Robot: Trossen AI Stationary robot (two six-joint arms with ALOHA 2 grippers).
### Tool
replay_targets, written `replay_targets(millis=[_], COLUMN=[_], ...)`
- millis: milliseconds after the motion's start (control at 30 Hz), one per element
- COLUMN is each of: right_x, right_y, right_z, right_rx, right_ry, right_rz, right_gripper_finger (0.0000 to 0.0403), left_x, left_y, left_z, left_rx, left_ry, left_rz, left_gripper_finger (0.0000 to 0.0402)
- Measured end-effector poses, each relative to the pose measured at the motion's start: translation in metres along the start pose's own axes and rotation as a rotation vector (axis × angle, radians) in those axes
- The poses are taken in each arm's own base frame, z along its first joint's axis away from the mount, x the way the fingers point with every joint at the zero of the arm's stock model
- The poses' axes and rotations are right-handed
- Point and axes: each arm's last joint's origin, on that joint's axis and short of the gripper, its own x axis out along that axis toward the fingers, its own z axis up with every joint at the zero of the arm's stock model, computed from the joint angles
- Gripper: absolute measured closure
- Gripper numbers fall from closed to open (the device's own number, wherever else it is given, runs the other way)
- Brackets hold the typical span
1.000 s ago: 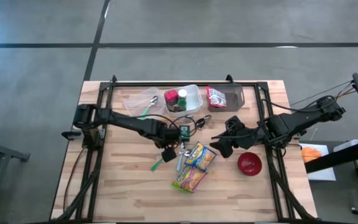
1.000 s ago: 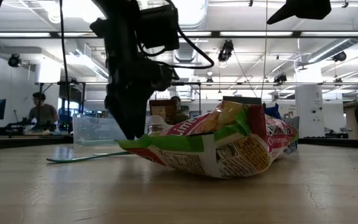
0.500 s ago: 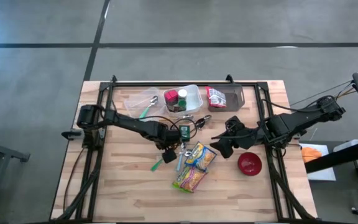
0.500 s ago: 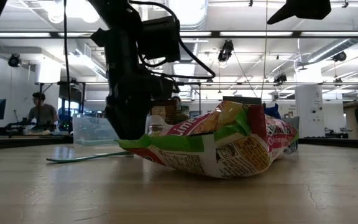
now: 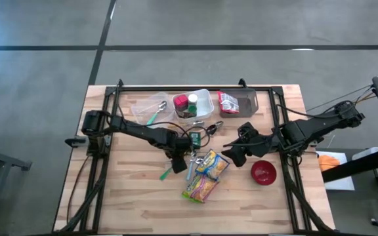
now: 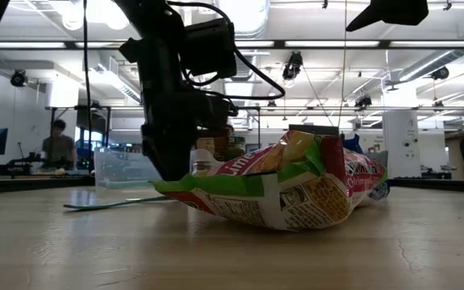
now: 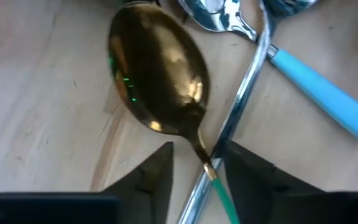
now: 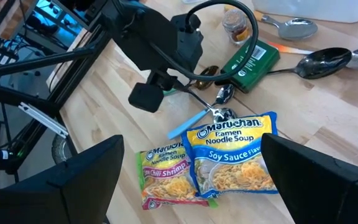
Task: Pick & Place Food Item
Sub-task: Put the green spoon into the transparent bin
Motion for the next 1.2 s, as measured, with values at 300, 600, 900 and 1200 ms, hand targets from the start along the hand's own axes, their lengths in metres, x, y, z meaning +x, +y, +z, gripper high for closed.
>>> replay_targets(millis=[300, 600, 900, 1200], right_x=[0.0, 0.0, 0.0, 0.0], right_y=[0.0, 0.0, 0.0, 0.0], right_z=[0.0, 0.0, -0.001, -0.001], right_rx=[-0.008, -0.008, -0.012, -0.016], right_ry=[0.0, 0.003, 0.019, 0.019], right_rz=[0.0, 0.001, 0.007, 0.007], right_gripper_finger=[0.0029, 0.0029, 0.0029, 0.0029], left_x=[0.0, -0.004, -0.029, -0.031], left_y=[-0.001, -0.001, -0.002, 0.002], left_z=[0.0, 0.001, -0.001, -0.002], left_rx=[0.024, 0.025, 0.049, 0.03], left_ry=[0.014, 0.011, -0.028, -0.014], left_rz=[-0.031, -0.03, -0.046, -0.055], left_gripper_finger=[0.0394, 0.0401, 0.0401, 0.0401])
